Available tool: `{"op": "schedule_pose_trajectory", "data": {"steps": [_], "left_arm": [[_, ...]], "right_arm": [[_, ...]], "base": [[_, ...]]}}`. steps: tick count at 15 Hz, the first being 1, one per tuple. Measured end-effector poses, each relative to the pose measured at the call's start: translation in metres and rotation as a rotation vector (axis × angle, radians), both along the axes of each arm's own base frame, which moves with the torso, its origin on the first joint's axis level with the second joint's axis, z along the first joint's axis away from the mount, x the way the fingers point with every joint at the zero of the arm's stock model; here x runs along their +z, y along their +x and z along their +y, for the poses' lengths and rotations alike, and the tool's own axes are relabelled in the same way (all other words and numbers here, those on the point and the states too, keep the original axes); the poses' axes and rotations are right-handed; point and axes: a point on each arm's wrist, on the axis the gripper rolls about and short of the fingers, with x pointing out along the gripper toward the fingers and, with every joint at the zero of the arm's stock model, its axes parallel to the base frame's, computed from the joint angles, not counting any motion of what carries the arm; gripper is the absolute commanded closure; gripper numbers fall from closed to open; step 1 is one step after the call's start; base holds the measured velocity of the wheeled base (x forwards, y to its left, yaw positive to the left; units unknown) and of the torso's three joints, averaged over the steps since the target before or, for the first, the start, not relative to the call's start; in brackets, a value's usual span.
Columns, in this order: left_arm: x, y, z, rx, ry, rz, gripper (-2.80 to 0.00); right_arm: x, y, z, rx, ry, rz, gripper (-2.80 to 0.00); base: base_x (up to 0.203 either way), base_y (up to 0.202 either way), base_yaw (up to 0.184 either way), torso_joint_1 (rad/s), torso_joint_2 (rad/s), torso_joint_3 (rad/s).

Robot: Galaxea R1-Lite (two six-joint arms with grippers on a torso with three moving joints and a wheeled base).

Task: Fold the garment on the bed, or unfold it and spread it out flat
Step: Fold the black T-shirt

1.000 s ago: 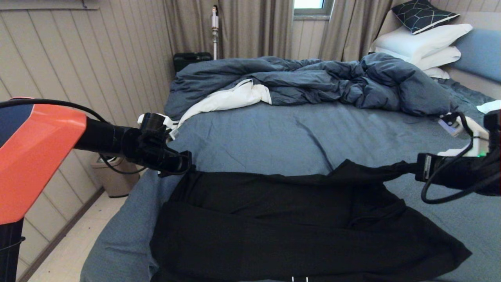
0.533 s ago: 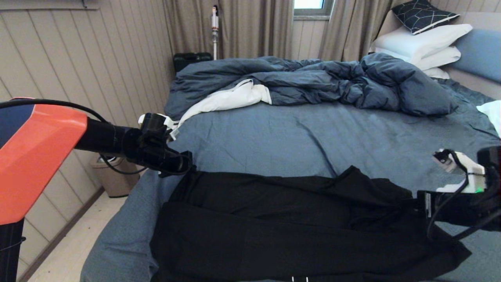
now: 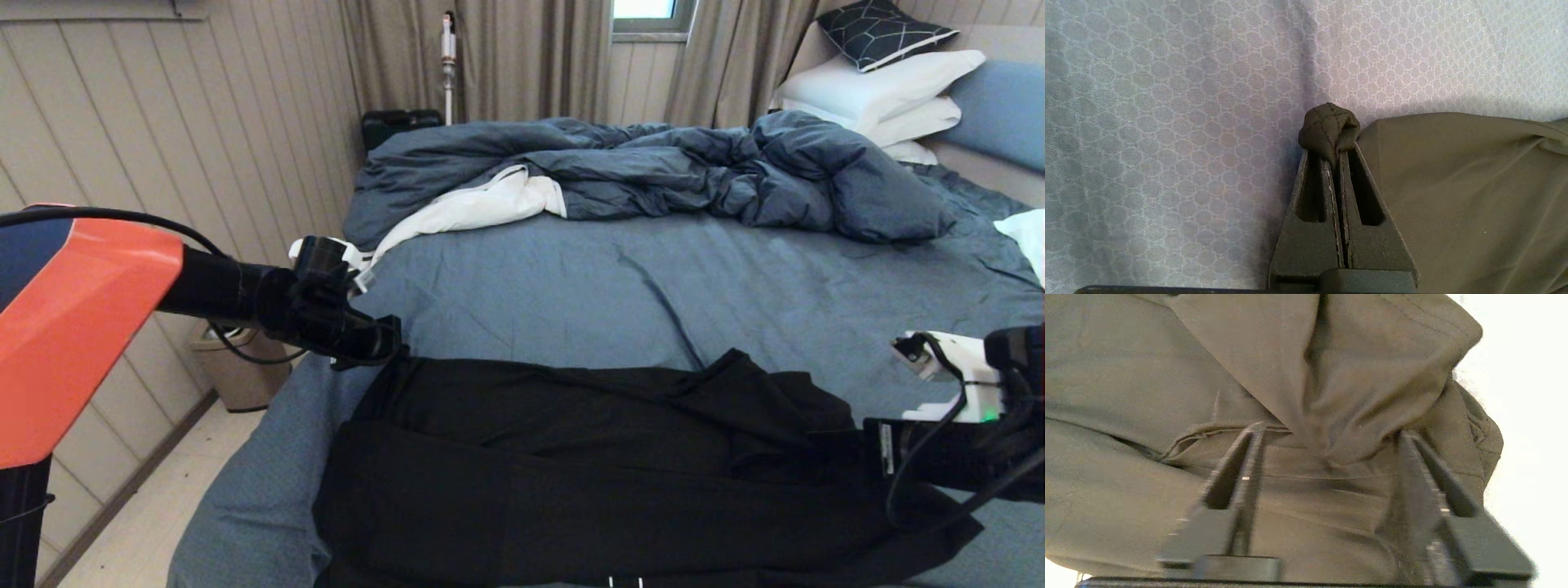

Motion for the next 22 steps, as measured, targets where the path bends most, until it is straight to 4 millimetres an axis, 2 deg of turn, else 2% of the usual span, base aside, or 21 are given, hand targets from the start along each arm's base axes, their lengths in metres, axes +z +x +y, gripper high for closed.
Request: {"op": "schedule_pose_trajectory", "data": {"steps": [10,13,15,19,22], "left_arm": [[0.001,0.001,0.0,0.011,-0.008,0.002,0.0],[0.002,0.001,0.0,0.011,-0.007,0.0,0.0],[0.002,0.001,0.0,0.011,-0.008,-0.001,0.0],[0.003,0.0,0.0,0.012,-0.008,-0.003,0.0],[0.003,0.0,0.0,0.012,-0.008,-0.003,0.0]], "right_arm": [[0.0,-0.001,0.0,-0.006,0.007,0.002,-2.8],[0.013,0.001,-0.005,-0.035,-0.015,-0.047,-2.8],[0.031,-0.002,-0.015,-0.08,-0.032,-0.107,-2.8],[0.069,-0.007,-0.018,-0.101,-0.038,-0.153,-2.8],[0.078,0.004,-0.021,-0.111,-0.021,-0.148,-2.8]], "base": [[0.0,0.0,0.0,0.0,0.0,0.0],[0.0,0.0,0.0,0.0,0.0,0.0],[0.0,0.0,0.0,0.0,0.0,0.0],[0.0,0.0,0.0,0.0,0.0,0.0],[0.0,0.0,0.0,0.0,0.0,0.0]]}}
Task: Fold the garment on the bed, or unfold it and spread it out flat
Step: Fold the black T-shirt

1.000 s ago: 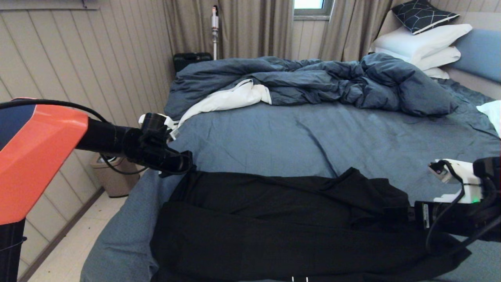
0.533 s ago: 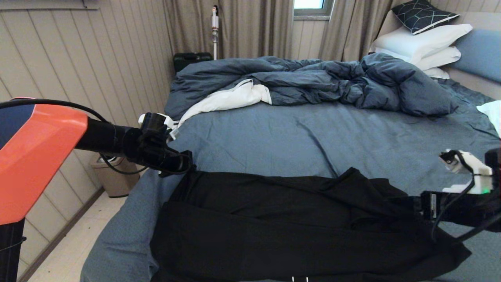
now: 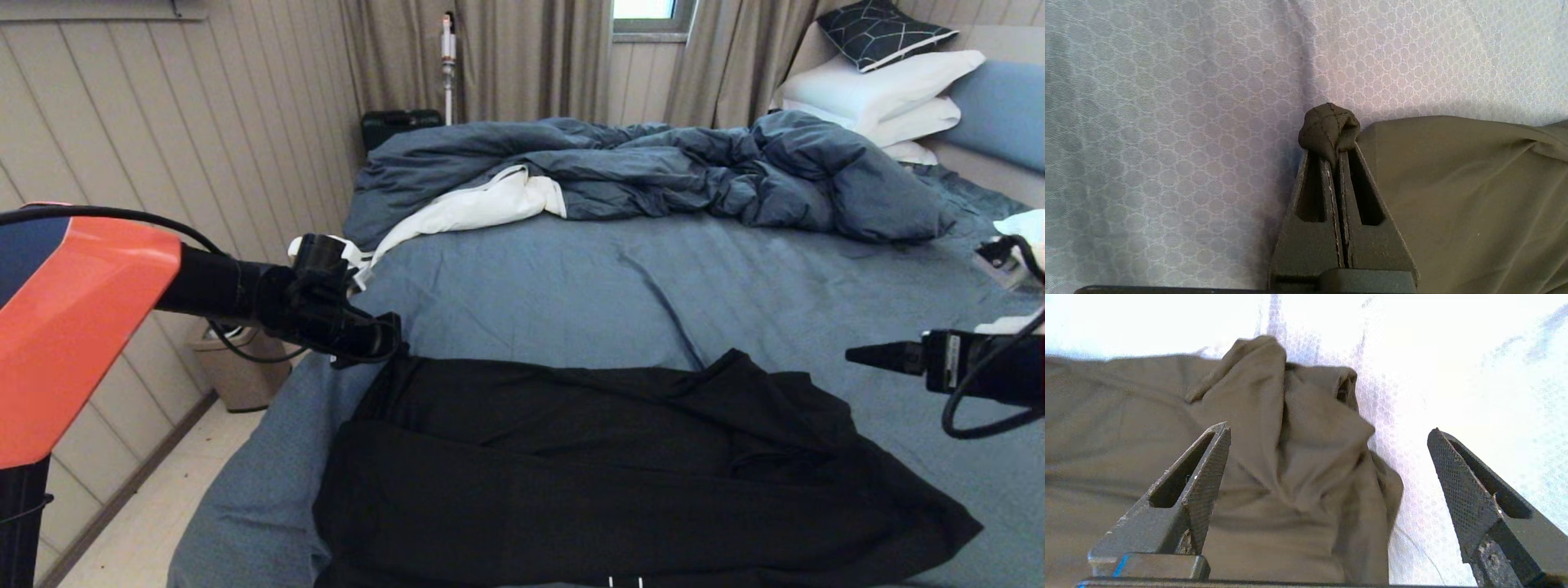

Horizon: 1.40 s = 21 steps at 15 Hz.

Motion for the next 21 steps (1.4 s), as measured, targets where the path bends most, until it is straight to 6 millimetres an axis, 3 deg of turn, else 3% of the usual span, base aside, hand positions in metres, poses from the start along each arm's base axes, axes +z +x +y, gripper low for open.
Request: {"op": "schedule_pose_trajectory", "data": {"steps": [1,2,5,9,17,18,21], "left_arm": [[0.0,0.0,0.0,0.0,0.0,0.0,0.0],[0.0,0.0,0.0,0.0,0.0,0.0,0.0],[0.0,0.001,0.0,0.0,0.0,0.0,0.0],[-0.002,0.002,0.0,-0.001,0.001,0.001,0.0],[-0.004,0.003,-0.001,-0.001,0.002,0.005,0.0],[-0.004,0.003,-0.001,-0.001,0.002,0.005,0.0],[-0.005,0.003,-0.001,-0.001,0.002,0.006,0.0]], "right_arm": [[-0.002,0.008,-0.002,-0.008,0.017,0.014,-2.8],[-0.005,0.017,-0.004,-0.016,0.038,0.031,0.0],[-0.014,0.046,-0.001,0.004,0.073,0.069,0.0],[-0.021,0.079,0.026,0.102,0.08,0.099,0.0],[-0.034,0.126,0.056,0.102,-0.006,0.132,0.0],[-0.037,0.129,0.058,0.106,-0.005,0.145,-2.8],[-0.044,0.133,0.063,0.106,-0.011,0.164,-2.8]], "base": [[0.0,0.0,0.0,0.0,0.0,0.0],[0.0,0.0,0.0,0.0,0.0,0.0],[0.0,0.0,0.0,0.0,0.0,0.0],[0.0,0.0,0.0,0.0,0.0,0.0],[0.0,0.0,0.0,0.0,0.0,0.0],[0.0,0.0,0.0,0.0,0.0,0.0],[0.0,0.0,0.0,0.0,0.0,0.0]]}}
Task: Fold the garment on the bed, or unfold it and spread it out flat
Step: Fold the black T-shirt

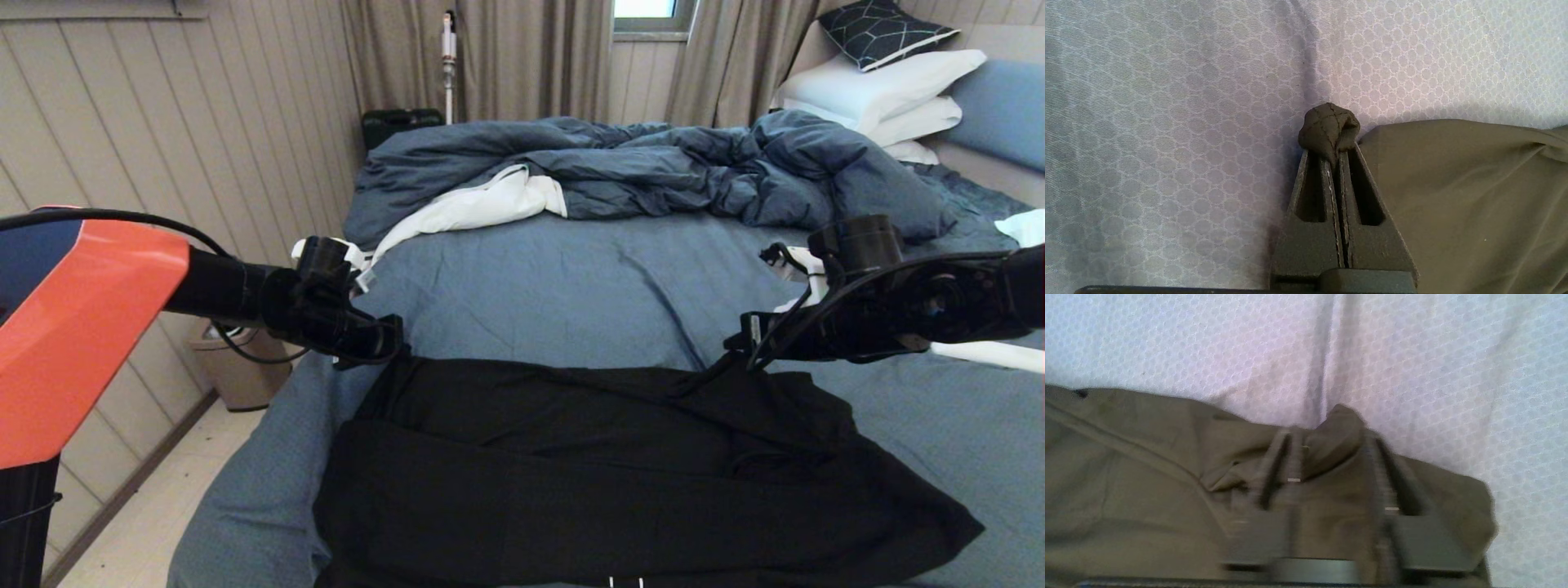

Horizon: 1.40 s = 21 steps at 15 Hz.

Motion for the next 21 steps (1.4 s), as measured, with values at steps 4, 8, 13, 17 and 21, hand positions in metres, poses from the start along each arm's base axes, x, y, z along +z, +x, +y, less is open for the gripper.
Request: {"op": "schedule_pose_trajectory", "data": {"steps": [4,8,13,17,21], "left_arm": [[-0.001,0.001,0.0,0.0,0.0,0.001,0.0],[-0.003,0.001,-0.001,0.0,0.001,0.006,0.0],[-0.003,0.002,-0.001,0.0,0.001,0.003,0.0],[-0.003,0.003,-0.001,0.0,0.001,0.002,0.0],[-0.004,0.003,-0.001,0.0,0.002,0.004,0.0]], "right_arm": [[0.001,0.0,0.0,-0.001,0.0,0.0,-2.8],[-0.009,-0.002,0.001,0.002,0.002,0.033,-2.8],[-0.011,-0.002,0.006,0.014,-0.005,0.04,0.0],[-0.012,-0.003,0.012,0.032,-0.006,0.041,0.0],[-0.006,-0.008,0.016,0.041,0.001,0.031,0.0]], "base": [[0.0,0.0,0.0,0.0,0.0,0.0],[0.0,0.0,0.0,0.0,0.0,0.0],[0.0,0.0,0.0,0.0,0.0,0.0],[0.0,0.0,0.0,0.0,0.0,0.0],[0.0,0.0,0.0,0.0,0.0,0.0]]}}
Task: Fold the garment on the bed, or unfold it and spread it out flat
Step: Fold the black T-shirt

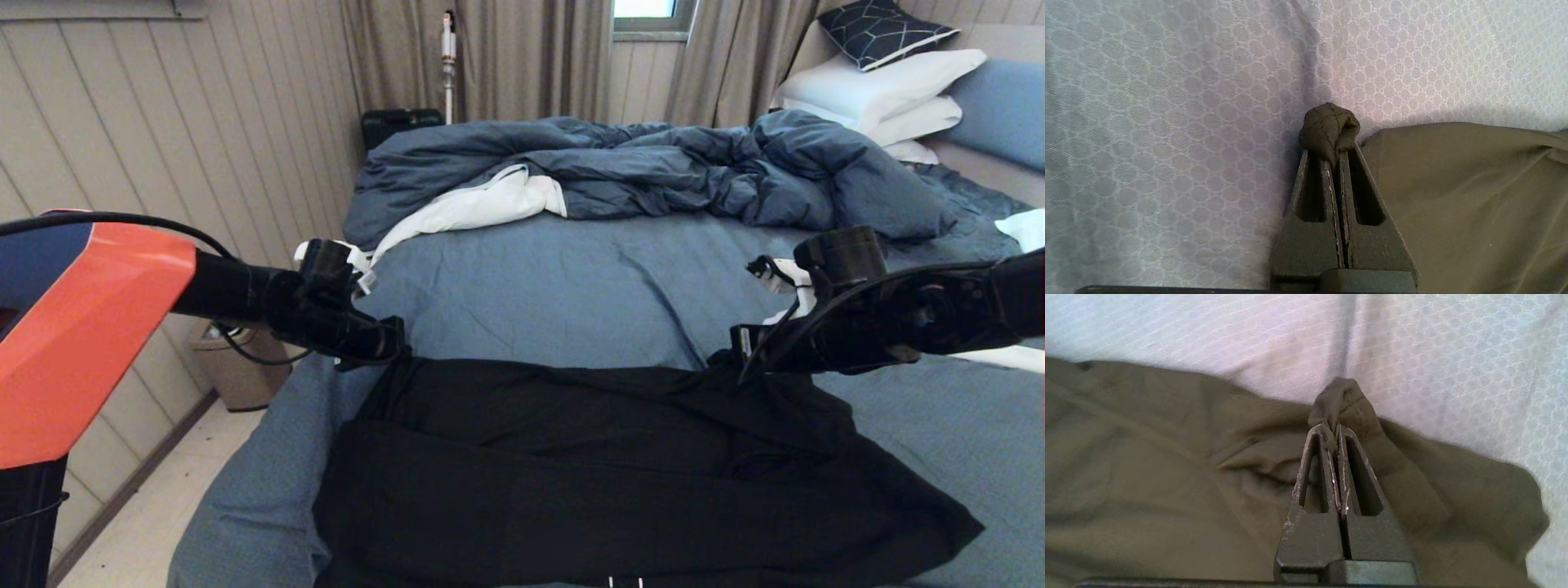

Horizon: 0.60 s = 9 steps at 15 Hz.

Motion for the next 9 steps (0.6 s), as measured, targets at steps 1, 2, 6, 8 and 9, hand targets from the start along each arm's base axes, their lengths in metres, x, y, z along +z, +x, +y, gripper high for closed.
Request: {"op": "schedule_pose_trajectory", "data": {"steps": [1,2,6,8,9], "left_arm": [[-0.001,0.0,0.0,0.0,0.0,0.002,0.0],[-0.001,0.0,0.0,-0.001,0.0,0.003,0.0],[-0.002,0.0,0.0,-0.002,0.001,0.006,0.0],[-0.003,-0.001,-0.002,-0.005,0.001,0.008,0.0],[-0.003,-0.001,-0.002,-0.007,0.001,0.009,0.0]], "right_arm": [[0.006,-0.007,0.003,0.01,0.002,-0.014,0.0],[0.013,-0.016,0.006,0.022,0.003,-0.03,0.0],[0.028,-0.074,0.013,0.065,-0.003,-0.051,0.0],[0.024,-0.101,0.011,0.069,-0.012,-0.036,0.0],[0.02,-0.112,0.01,0.07,-0.017,-0.024,0.0]], "base": [[0.0,0.0,0.0,0.0,0.0,0.0],[0.0,0.0,0.0,0.0,0.0,0.0],[0.0,0.0,0.0,0.0,0.0,0.0],[0.0,0.0,0.0,0.0,0.0,0.0],[0.0,0.0,0.0,0.0,0.0,0.0]]}}
